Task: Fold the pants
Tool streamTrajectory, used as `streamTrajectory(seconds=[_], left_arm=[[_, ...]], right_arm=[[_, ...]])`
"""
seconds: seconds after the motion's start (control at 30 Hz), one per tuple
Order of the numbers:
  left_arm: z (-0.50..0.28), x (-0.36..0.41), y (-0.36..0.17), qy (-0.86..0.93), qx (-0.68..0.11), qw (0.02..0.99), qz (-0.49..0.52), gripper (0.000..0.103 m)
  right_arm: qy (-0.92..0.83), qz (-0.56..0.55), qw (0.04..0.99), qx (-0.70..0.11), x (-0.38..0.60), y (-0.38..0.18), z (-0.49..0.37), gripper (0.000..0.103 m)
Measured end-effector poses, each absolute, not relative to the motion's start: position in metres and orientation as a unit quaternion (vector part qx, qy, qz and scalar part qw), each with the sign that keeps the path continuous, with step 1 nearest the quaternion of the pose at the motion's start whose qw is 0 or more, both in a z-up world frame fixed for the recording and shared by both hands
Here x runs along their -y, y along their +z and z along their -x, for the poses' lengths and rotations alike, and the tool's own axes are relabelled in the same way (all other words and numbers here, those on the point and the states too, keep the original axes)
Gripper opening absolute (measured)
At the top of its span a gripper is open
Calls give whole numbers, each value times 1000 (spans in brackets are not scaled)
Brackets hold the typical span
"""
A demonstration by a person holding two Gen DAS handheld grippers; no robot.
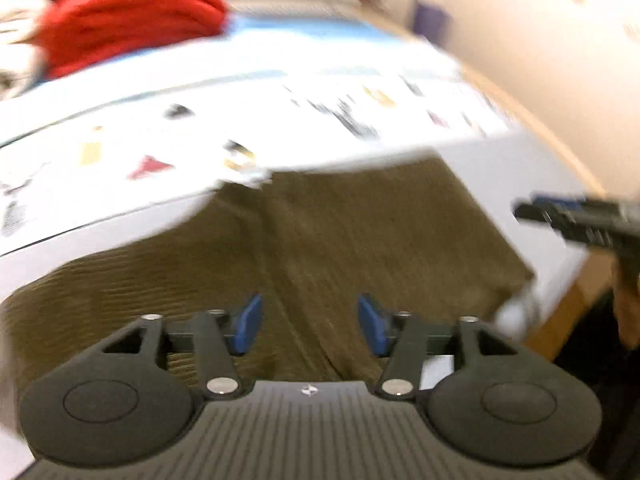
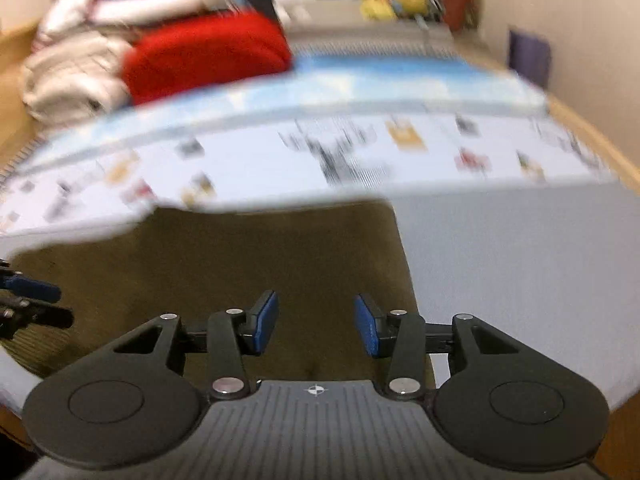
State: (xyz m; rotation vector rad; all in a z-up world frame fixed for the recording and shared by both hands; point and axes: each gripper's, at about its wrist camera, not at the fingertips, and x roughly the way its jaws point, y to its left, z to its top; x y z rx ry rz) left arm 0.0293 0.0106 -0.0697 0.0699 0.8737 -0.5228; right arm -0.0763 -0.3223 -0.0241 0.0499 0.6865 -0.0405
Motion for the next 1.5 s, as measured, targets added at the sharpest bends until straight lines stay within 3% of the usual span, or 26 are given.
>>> streamTrajectory(seconds=[0.17,0.23,0.3,0.37,0.57,0.63,0.7,0.77,1.27,1.33,1.4,1.5], left_arm=[[-5,-52,-51,-192,-387,902,-9,62],[4,-72,-44,-191,-373,908,-5,50],[12,-92,-41,-174,-360,917,-3,29],[23,-115,-44,-148,-354,923,23,23],[21,-205,-96,-2,-409,887,212,21],[10,-218,-102,25,-419,871,257,29],[5,-231,-108,47,-424,853,301,51],[6,-243,-116,73,-434,834,333,60],[-25,-259,-168,137,-466,800,353,63],[-29,-251,-168,137,-467,811,323,59],[-28,-247,-165,136,-466,819,305,41],[-24,-237,-144,129,-448,843,269,28]], right_arm=[[25,5,954,-300,301,-30,83,52],[7,-1,949,-315,294,-46,79,51],[-4,-15,945,-328,286,-53,76,51],[1,-16,948,-318,276,-52,74,51],[24,21,947,-320,258,-60,70,51],[33,26,946,-322,258,-61,70,50],[42,37,944,-324,258,-61,72,50],[45,44,943,-327,262,-62,75,51],[46,7,925,-377,287,-77,69,51],[52,8,909,-414,285,-88,62,51],[35,32,885,-462,281,-105,56,51],[27,22,885,-464,282,-104,54,51]])
